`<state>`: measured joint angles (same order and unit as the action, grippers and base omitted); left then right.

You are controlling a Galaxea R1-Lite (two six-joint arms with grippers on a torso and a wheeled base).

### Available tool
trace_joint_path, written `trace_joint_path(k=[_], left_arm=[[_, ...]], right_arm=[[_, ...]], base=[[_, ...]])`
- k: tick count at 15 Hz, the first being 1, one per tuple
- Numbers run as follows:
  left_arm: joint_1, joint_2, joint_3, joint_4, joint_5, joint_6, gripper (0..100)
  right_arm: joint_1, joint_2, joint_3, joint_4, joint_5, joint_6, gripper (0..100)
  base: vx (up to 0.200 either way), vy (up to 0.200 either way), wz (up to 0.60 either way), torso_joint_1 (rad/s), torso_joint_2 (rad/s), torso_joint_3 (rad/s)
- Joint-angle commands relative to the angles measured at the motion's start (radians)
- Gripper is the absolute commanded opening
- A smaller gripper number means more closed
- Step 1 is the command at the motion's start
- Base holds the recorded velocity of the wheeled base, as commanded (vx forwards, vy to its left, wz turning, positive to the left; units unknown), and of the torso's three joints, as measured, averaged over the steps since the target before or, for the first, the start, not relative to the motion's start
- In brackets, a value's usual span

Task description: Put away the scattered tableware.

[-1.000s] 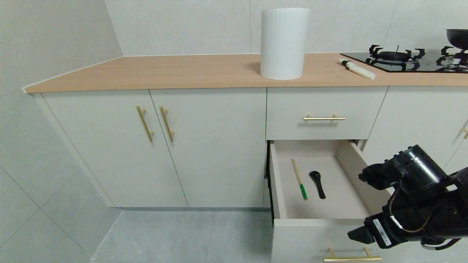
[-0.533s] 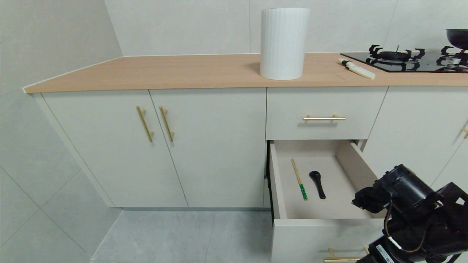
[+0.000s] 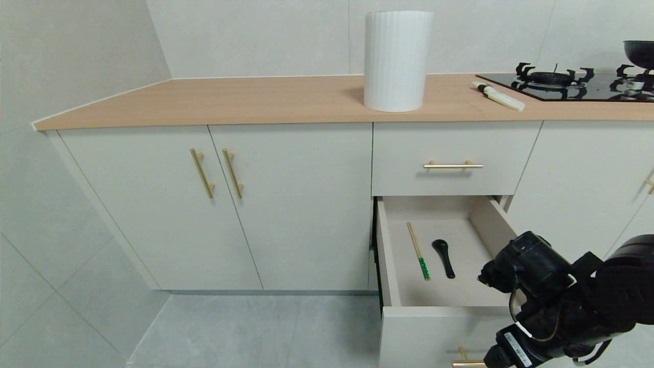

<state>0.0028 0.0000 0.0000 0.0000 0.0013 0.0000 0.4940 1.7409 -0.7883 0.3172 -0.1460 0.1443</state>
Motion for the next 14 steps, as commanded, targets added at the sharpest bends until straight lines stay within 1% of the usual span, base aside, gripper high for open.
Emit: trace_joint_path(k=[1,3,6,9,12,14], left_arm=[[0.000,0.002,0.000,0.000,0.000,0.000,100],[0.000,0.002,0.000,0.000,0.000,0.000,100],[0.000,0.002,0.000,0.000,0.000,0.000,100],[0.000,0.000,0.000,0.000,0.000,0.000,100],[0.000,0.002,0.000,0.000,0.000,0.000,100],[0.000,0.002,0.000,0.000,0.000,0.000,100]], right_arm=[[-0.011,0.032,-0.016,-0.020,-0.001,0.015,100],[-0.015,0.045,-0.016,-0.078,-0.004,0.046,100],[-0.029,0.057,-0.026,-0.115,-0.009,0.067,100],[-0.037,0.069,-0.039,-0.165,-0.024,0.123,100],[-0.058,0.088,-0.039,-0.234,-0.026,0.130,100],[-0.058,0.086,-0.039,-0.254,-0.034,0.136,100]], base=[[0.000,0.000,0.00,0.000,0.00,0.000],[0.000,0.000,0.00,0.000,0.00,0.000],[0.000,0.000,0.00,0.000,0.00,0.000],[0.000,0.000,0.00,0.000,0.00,0.000],[0.000,0.000,0.00,0.000,0.00,0.000],[0.000,0.000,0.00,0.000,0.00,0.000]])
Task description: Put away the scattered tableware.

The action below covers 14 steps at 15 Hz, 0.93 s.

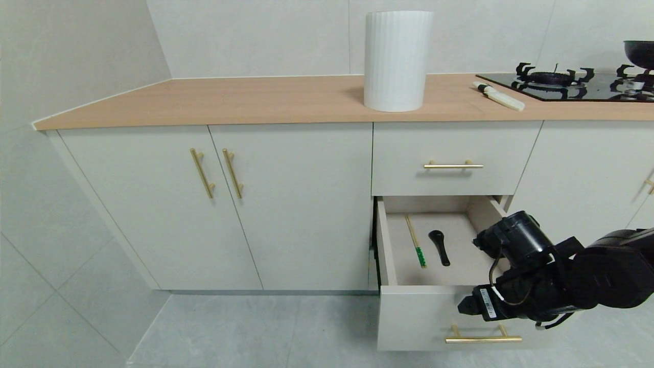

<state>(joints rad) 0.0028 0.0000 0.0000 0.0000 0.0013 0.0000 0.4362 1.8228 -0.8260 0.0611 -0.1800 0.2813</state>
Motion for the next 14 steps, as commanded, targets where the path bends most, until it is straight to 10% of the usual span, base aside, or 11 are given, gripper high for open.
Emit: trace_joint_path(k=[1,14], left_arm=[[0.000,0.002,0.000,0.000,0.000,0.000,100],[0.000,0.000,0.000,0.000,0.000,0.000,100]], right_arm=[[-0.001,0.007,-0.002,-0.001,-0.009,0.009,100],[-0.001,0.132,-0.004,-0.307,-0.118,0.075,100]], base=[[0.000,0.000,0.00,0.000,0.00,0.000],[0.000,0.000,0.00,0.000,0.00,0.000]])
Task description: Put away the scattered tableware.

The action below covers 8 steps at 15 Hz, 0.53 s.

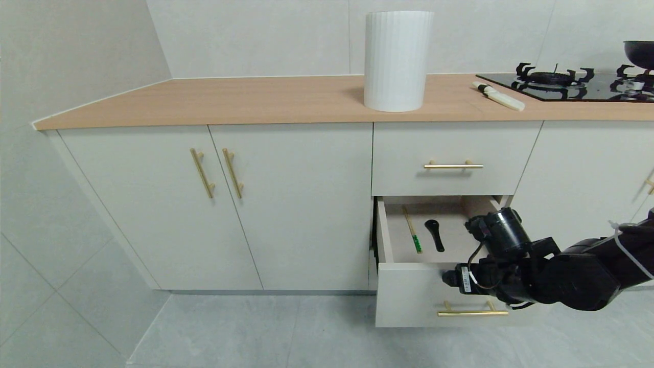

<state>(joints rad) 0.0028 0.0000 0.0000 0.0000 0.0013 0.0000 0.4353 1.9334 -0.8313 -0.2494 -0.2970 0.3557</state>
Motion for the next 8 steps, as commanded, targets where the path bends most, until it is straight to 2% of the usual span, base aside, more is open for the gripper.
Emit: trace_joint_path(k=[1,8], left_arm=[[0.000,0.000,0.000,0.000,0.000,0.000,100],[0.000,0.000,0.000,0.000,0.000,0.000,100]], right_arm=[[0.000,0.029,0.001,-0.021,-0.005,0.000,100],[-0.035,0.105,-0.026,-0.176,-0.004,-0.012,100]], base=[[0.000,0.000,0.00,0.000,0.00,0.000],[0.000,0.000,0.00,0.000,0.00,0.000]])
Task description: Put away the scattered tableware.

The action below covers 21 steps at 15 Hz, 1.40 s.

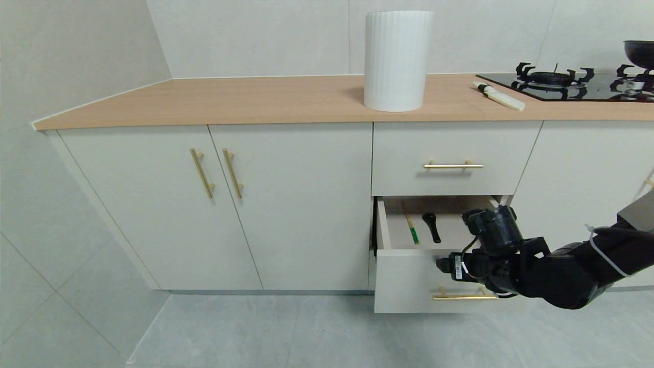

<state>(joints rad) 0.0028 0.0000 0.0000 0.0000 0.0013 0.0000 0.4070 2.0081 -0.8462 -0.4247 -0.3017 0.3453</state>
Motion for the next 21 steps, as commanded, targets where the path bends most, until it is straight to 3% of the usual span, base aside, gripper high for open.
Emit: trace_joint_path(k=[1,5,7,10,21], left_arm=[[0.000,0.002,0.000,0.000,0.000,0.000,100],[0.000,0.000,0.000,0.000,0.000,0.000,100],[0.000,0.002,0.000,0.000,0.000,0.000,100],[0.000,0.002,0.000,0.000,0.000,0.000,100],[0.000,0.000,0.000,0.000,0.000,0.000,100]], right_arm=[[-0.011,0.044,-0.022,-0.008,0.001,-0.003,100],[-0.034,0.123,-0.080,-0.074,0.003,-0.040,100],[-0.036,0.179,-0.096,-0.195,0.003,-0.083,100],[-0.048,0.250,-0.152,-0.270,0.001,-0.127,100],[-0.100,0.408,-0.409,-0.275,0.000,-0.126,100]], base=[[0.000,0.000,0.00,0.000,0.00,0.000],[0.000,0.000,0.00,0.000,0.00,0.000],[0.000,0.000,0.00,0.000,0.00,0.000],[0.000,0.000,0.00,0.000,0.00,0.000],[0.000,0.000,0.00,0.000,0.00,0.000]])
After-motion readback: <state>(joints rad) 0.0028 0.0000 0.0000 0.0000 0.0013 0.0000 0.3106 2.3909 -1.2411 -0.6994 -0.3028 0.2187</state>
